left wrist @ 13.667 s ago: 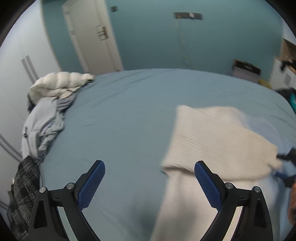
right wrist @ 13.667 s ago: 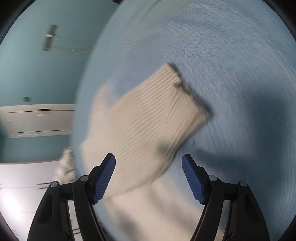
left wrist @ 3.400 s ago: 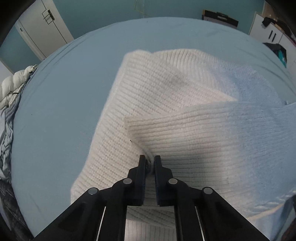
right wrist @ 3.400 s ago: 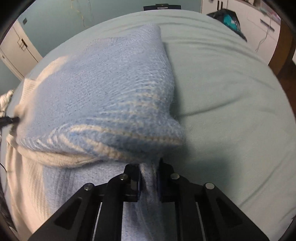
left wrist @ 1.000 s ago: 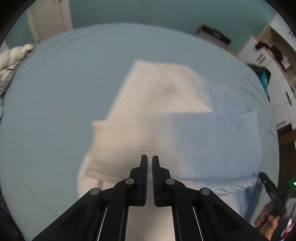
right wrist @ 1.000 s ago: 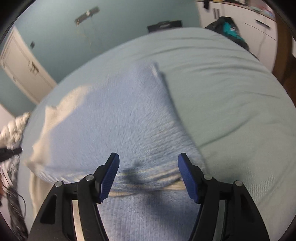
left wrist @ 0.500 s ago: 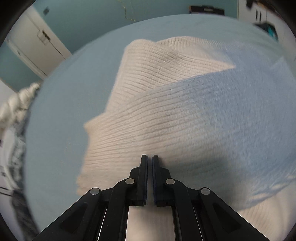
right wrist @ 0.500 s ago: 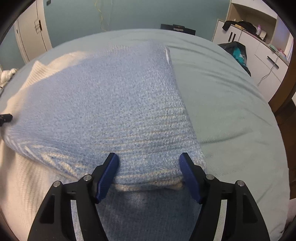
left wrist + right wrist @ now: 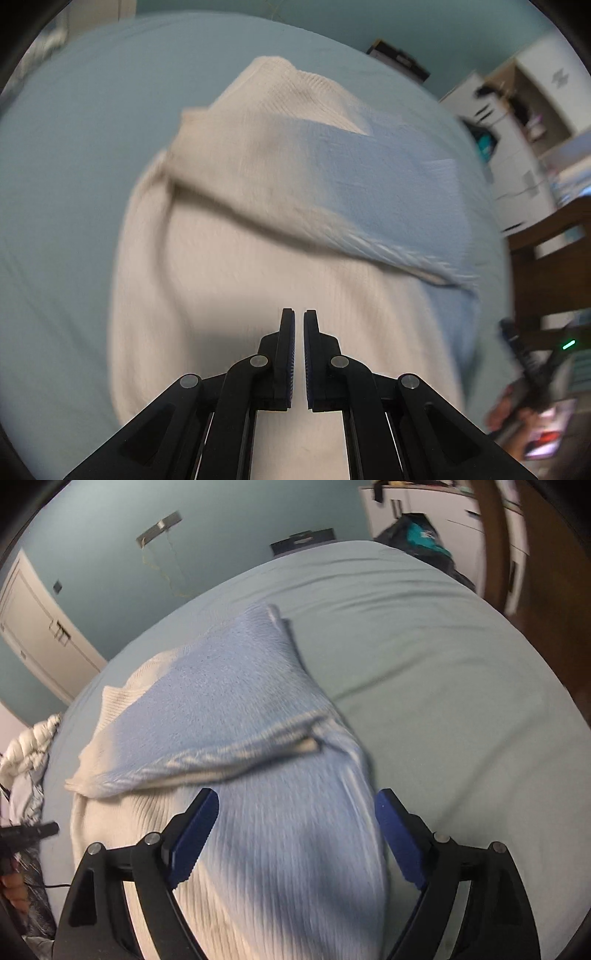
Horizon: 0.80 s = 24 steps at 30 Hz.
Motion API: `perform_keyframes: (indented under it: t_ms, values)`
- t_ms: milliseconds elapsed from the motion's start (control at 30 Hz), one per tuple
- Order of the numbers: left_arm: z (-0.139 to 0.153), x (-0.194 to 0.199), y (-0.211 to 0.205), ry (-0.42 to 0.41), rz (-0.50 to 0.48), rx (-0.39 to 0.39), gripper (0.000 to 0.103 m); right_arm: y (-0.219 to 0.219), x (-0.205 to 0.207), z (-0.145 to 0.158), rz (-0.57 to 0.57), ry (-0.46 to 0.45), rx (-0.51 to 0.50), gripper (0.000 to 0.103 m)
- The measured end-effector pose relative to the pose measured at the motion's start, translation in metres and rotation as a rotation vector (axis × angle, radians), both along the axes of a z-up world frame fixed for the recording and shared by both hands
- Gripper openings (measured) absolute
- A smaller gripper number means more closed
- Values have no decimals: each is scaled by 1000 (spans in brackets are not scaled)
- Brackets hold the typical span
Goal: Fold small clothes
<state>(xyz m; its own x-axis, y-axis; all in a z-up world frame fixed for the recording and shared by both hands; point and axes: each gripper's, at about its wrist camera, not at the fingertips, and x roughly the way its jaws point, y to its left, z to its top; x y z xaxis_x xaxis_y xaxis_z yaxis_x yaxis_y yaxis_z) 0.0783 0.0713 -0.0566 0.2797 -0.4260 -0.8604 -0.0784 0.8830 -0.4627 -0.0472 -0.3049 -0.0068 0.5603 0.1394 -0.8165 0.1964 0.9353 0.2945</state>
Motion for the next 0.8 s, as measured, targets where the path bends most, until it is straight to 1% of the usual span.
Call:
perform_keyframes:
  t_ms: [33,100,133,167,200,233,267,300,333,367,400,467,500,533,567,600,667,800]
  values:
    - [-8,-3,4,15,21,-73,3,-6,-5,7,-11,-6,9,84]
    - [-18,-12,17,72,69,-256,9,-13,-26,17,-30,-28,20,84]
    - [-19,-19,19,85,75,-310,29,-15,-33,21,-36,-40,32,84]
    - [-19,-23,21,86,85,-347,72,-16,-44,26,-44,-60,56,84]
    - [-15,-28,24,68,114,-372,94,-17,-55,29,-49,-78,82,85]
    - [-13,-32,25,33,148,-397,103,-18,-62,33,-53,-94,106,85]
    - [-9,-36,26,-2,166,-410,103,-18,-70,35,-58,-104,120,86]
    - [-5,-38,23,-29,153,-391,103,-16,-76,36,-61,-100,119,88]
    - [0,-39,19,-53,129,-324,103,-14,-80,34,-60,-89,115,88]
    - [6,-43,16,-82,118,-226,103,-14,-83,33,-56,-72,122,88]
    - [12,-48,14,-119,116,-119,103,-15,-84,32,-56,-63,127,88]
    - [18,-58,2,-204,108,166,103,-18,-87,31,-76,-31,129,88]
    - [21,-60,-6,-243,84,295,103,-20,-87,29,-88,-20,135,88]
    - [23,-61,-14,-267,44,374,103,-23,-88,28,-98,-10,148,88]
    - [23,-62,-20,-277,1,420,103,-25,-89,28,-105,-3,157,88]
    - [22,-61,-24,-279,-24,446,103,-25,-88,28,-107,3,163,88]
    - [24,-62,-23,-269,-23,457,103,-27,-87,25,-102,33,168,88]
    - [21,-66,-7,-210,-10,457,103,-26,-85,21,-60,97,186,88]
